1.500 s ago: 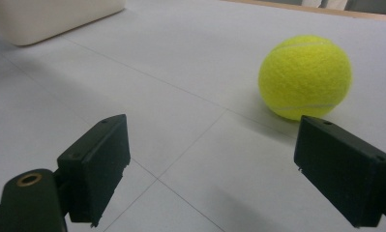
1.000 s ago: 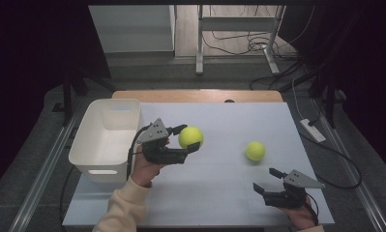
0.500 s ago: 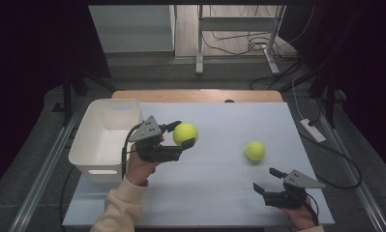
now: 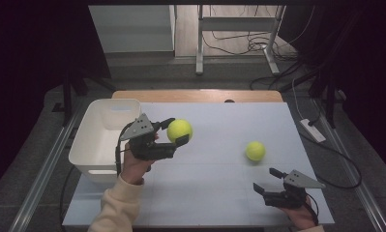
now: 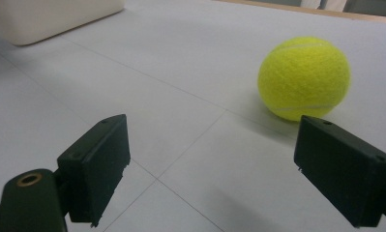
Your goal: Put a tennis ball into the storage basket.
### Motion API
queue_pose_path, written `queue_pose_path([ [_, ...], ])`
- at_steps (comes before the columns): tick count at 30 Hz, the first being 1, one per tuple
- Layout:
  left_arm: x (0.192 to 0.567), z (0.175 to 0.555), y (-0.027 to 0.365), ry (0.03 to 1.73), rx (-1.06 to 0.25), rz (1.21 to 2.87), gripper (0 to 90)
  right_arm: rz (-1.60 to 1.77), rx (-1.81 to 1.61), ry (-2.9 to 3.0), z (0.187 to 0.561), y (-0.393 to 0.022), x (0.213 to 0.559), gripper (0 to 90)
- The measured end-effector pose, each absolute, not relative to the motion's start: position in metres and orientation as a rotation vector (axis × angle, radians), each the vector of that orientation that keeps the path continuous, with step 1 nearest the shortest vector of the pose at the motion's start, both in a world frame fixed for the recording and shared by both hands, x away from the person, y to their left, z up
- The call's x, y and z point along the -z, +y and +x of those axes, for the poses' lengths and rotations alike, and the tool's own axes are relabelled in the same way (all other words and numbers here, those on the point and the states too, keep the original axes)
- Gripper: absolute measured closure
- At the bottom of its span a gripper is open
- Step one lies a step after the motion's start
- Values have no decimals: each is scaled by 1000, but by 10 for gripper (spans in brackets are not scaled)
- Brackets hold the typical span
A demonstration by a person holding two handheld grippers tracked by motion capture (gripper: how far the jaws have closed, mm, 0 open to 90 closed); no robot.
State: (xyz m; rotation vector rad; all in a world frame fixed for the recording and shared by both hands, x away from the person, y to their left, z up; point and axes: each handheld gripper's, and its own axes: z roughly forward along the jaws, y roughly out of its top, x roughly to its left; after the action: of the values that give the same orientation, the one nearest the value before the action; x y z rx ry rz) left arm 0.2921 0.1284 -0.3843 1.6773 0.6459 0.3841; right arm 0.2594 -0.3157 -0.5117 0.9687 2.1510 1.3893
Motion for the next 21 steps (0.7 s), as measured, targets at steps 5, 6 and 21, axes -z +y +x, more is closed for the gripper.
queue_pose_path([
  [5, 383, 292, 133, 650, -388, 1670, 275, 969, -1390, 2151, 259, -316, 512, 128],
  [6, 383, 292, 133, 650, -388, 1670, 274, 969, -1390, 2151, 259, -316, 512, 128],
  [21, 380, 294, 148, 692, -416, 1633, 274, 969, -1387, 2148, 259, -316, 512, 128],
])
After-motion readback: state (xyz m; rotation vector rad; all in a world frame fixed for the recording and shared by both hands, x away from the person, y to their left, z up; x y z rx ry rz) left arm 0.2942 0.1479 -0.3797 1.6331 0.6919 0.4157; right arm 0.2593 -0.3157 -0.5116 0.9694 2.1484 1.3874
